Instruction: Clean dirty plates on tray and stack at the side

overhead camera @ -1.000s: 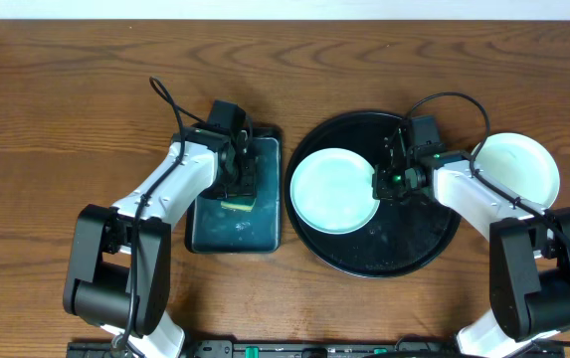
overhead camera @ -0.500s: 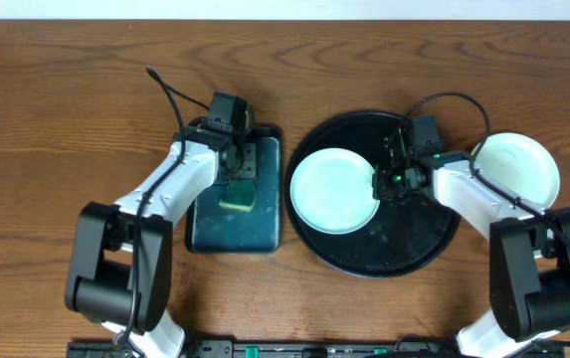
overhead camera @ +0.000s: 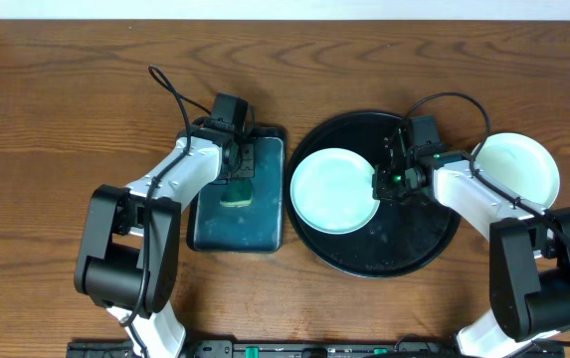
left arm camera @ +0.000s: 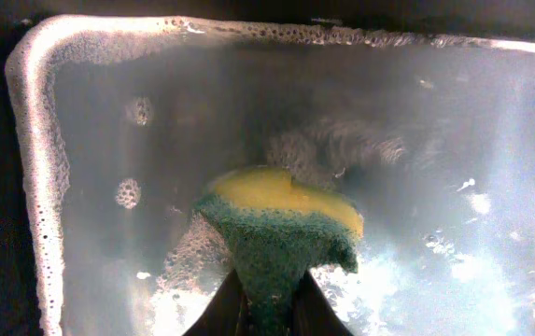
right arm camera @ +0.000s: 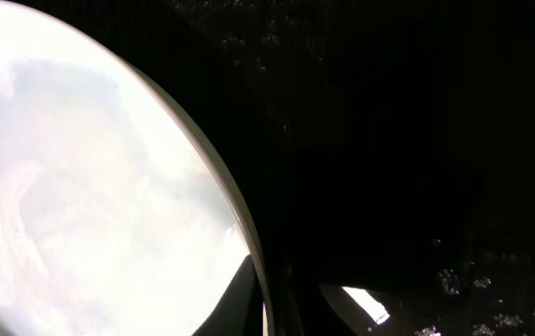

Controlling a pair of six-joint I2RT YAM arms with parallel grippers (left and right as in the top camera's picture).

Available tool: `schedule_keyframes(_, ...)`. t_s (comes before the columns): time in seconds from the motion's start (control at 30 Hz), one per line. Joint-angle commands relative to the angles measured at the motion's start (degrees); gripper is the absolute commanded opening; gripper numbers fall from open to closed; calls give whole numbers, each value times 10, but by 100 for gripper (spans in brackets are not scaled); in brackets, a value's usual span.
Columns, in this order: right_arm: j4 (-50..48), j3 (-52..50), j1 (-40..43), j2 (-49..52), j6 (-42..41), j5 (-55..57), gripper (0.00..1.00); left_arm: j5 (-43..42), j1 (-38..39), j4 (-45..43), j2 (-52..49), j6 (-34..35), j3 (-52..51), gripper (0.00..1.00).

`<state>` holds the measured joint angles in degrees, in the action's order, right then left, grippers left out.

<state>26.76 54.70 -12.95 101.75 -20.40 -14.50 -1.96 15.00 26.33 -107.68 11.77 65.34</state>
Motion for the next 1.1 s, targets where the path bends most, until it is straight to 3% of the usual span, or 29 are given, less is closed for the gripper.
schedule_keyframes(0.0,1,-2,-1,6,-2,11,7,-10,2,3,14,-1,7,7)
schedule_keyframes(0.13,1,-2,-1,6,-1,11,7,-10,2,4,48,-1,10,8)
schedule_keyframes(0.17,1,-2,-1,6,-1,11,7,-12,2,8,56,-1,10,13)
schedule_keyframes(0.23,1,-2,-1,6,-2,11,7,-19,2,19,68,-1,10,44)
schedule_keyframes(0.27,1,-2,-1,6,-2,11,7,-20,2,26,71,-1,10,53)
schedule_keyframes(0.33,0,-2,-1,6,-2,12,8,-21,2,40,71,-1,10,58)
schedule_keyframes(0.5,0,-2,-1,6,-1,12,8,-22,2,74,68,-1,0,58)
schedule_keyframes(0.83,0,-2,-1,6,-2,11,8,-51,2,54,53,-1,-26,56)
schedule_keyframes(1.07,0,-2,-1,6,-2,11,8,-51,2,44,22,5,-27,41)
